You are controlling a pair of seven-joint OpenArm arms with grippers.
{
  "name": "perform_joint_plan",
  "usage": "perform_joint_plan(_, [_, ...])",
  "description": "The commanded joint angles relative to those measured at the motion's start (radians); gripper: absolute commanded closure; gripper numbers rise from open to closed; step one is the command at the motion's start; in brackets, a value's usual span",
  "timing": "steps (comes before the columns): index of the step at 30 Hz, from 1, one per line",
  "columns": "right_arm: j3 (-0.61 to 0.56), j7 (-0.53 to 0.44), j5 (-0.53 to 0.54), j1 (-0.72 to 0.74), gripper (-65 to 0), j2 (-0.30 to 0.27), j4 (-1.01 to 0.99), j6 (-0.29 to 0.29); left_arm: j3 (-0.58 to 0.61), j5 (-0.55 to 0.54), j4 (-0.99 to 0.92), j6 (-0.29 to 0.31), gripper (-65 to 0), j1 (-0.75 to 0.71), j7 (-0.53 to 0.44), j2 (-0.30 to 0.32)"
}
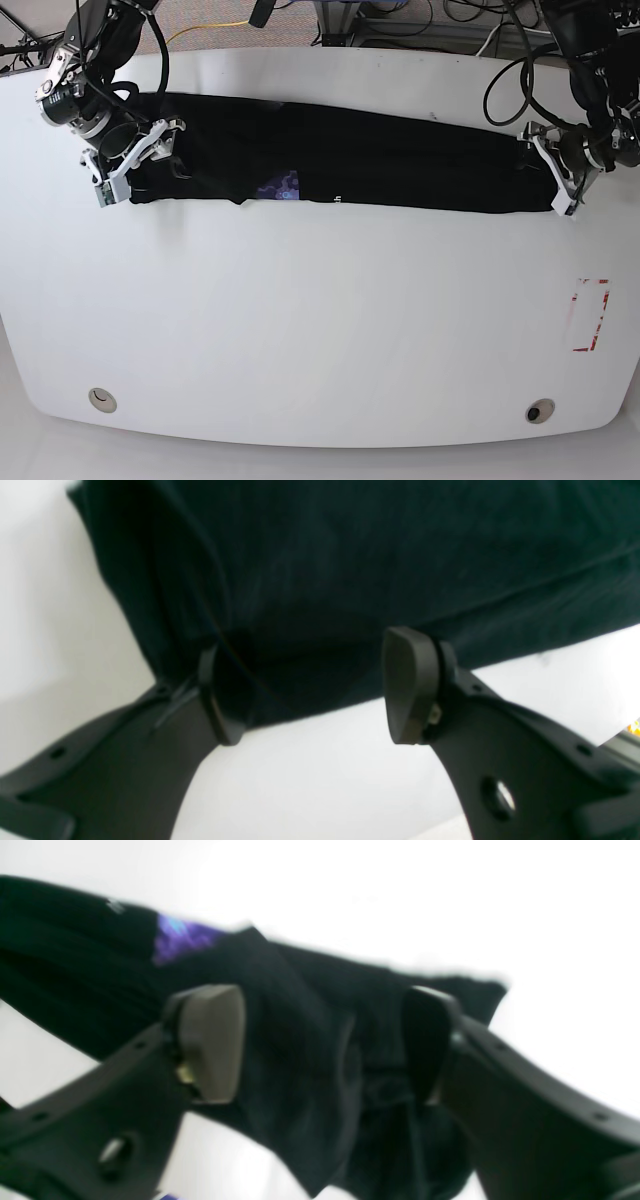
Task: Fold the T-shirt properly
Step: 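Regrip the strip end with the right gripper and tug it straight, then regrasp the strip end with the left gripper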
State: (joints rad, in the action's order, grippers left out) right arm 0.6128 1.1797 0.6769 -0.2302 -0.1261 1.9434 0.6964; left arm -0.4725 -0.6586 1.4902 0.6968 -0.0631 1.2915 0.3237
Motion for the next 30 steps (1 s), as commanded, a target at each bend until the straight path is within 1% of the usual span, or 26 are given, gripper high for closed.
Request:
perform_joint_plan(1, [-0.034, -0.021, 0.014, 0.01, -34.2, -0.001, -0.005, 0.002, -0.005, -0.011, 0.011, 0.001, -37.8, 0.013, -0.008, 0.013])
perform_joint_plan(4, [-0.098, -0.027, 0.014, 0.004, -20.8, -0.001, -0.037, 0.002, -0.004, -0.011, 0.019, 0.001, -37.8, 0.013, -0.006, 0.012])
perform_joint_plan(6, [-0.121, -0.037, 0.013, -0.007, -14.1, 0.001, -0.065, 0.002, -0.004, -0.011, 0.016, 0.001, -37.8, 0.013, -0.006, 0.012])
perform_joint_plan(7, [-0.126, -0.048, 0.013, -0.01, -13.0, 0.001, -0.081, 0.002, -0.005, -0.011, 0.014, 0.001, -37.8, 0.013, -0.006, 0.012])
perform_joint_plan(10, [-0.139, -0.111, 0.013, -0.01, -13.5, -0.01, -0.155, 0.002, -0.005, -0.013, 0.019, 0.001, -37.8, 0.013, -0.006, 0.012])
perform_joint_plan(13, [-0.143, -0.148, 0.013, -0.008, -14.3, -0.037, -0.244, 0.002, -0.005, -0.013, 0.013, 0.001, -37.8, 0.013, -0.008, 0.012])
perform_joint_plan(15, [-0.143, -0.172, 0.013, 0.002, -14.3, -0.045, -0.292, 0.002, -0.005, -0.013, 0.014, 0.001, -37.8, 0.013, -0.008, 0.012])
perform_joint_plan(18, [-0.144, -0.222, 0.011, 0.004, -14.4, -0.08, -0.368, 0.002, -0.005, -0.013, 0.017, 0.001, -37.8, 0.013, -0.008, 0.012])
perform_joint_plan(22, [-0.146, -0.269, 0.011, 0.01, -14.4, -0.114, -0.46, 0.002, -0.009, -0.016, 0.017, 0.001, -37.8, 0.018, -0.008, 0.012])
perform_joint_plan(24, [-0.146, -0.278, 0.011, 0.01, -14.4, -0.125, -0.483, 0.002, -0.013, -0.043, 0.017, 0.001, -37.9, 0.035, -0.008, 0.012])
perform_joint_plan(28, [-0.146, -0.287, 0.011, 0.012, -14.4, -0.14, -0.502, 0.002, -0.07, -0.157, 0.017, 0.001, -38.3, 0.041, 0.001, 0.018])
perform_joint_plan(30, [-0.146, -0.289, 0.011, 0.01, -14.4, -0.143, -0.5, 0.002, -0.11, -0.217, 0.013, 0.001, -38.5, 0.052, 0.029, 0.018])
